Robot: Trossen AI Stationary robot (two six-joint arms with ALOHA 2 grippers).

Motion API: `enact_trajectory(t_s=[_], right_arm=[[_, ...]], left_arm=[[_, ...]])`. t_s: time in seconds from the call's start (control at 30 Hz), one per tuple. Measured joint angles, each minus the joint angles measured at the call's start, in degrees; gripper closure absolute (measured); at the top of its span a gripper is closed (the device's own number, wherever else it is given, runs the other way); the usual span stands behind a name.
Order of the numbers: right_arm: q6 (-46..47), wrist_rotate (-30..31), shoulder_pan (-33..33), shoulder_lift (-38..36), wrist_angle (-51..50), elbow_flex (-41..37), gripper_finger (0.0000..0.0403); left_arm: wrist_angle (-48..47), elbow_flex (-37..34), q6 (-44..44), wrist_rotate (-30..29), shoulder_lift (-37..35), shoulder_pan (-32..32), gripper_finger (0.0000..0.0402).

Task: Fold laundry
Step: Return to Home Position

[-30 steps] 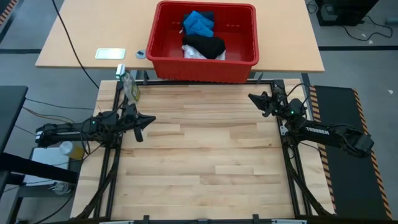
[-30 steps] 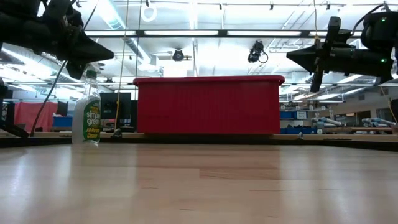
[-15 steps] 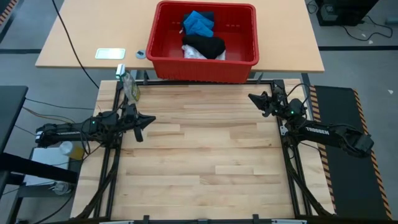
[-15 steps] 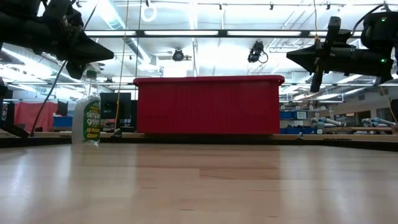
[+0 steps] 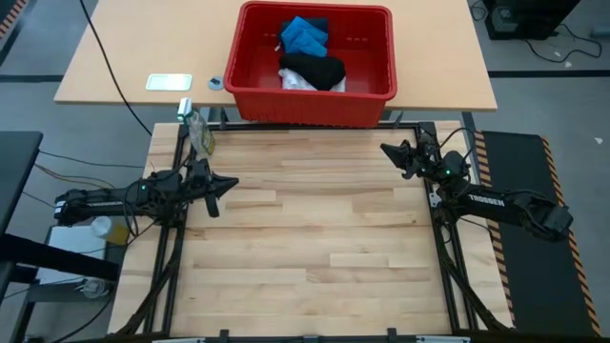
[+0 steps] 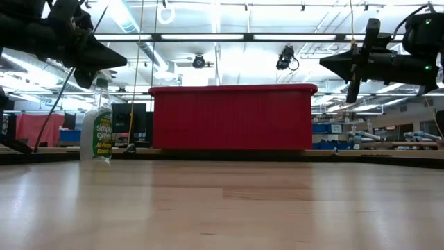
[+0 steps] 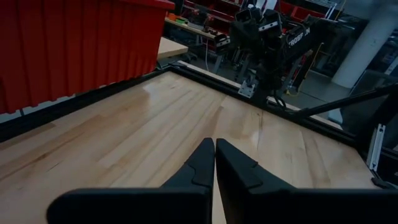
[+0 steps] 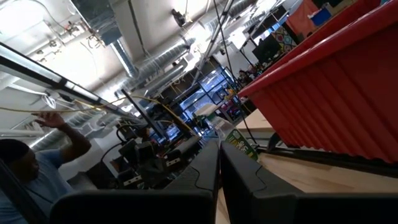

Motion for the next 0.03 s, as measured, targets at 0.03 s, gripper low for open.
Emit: enact_trajectory(t_s=[0.03], right_arm=[[0.03,0.0,0.0,0.0,0.0,0.0,0.0378]], left_arm=[[-0.02,0.0,0.0,0.0,0.0,0.0,0.0381]])
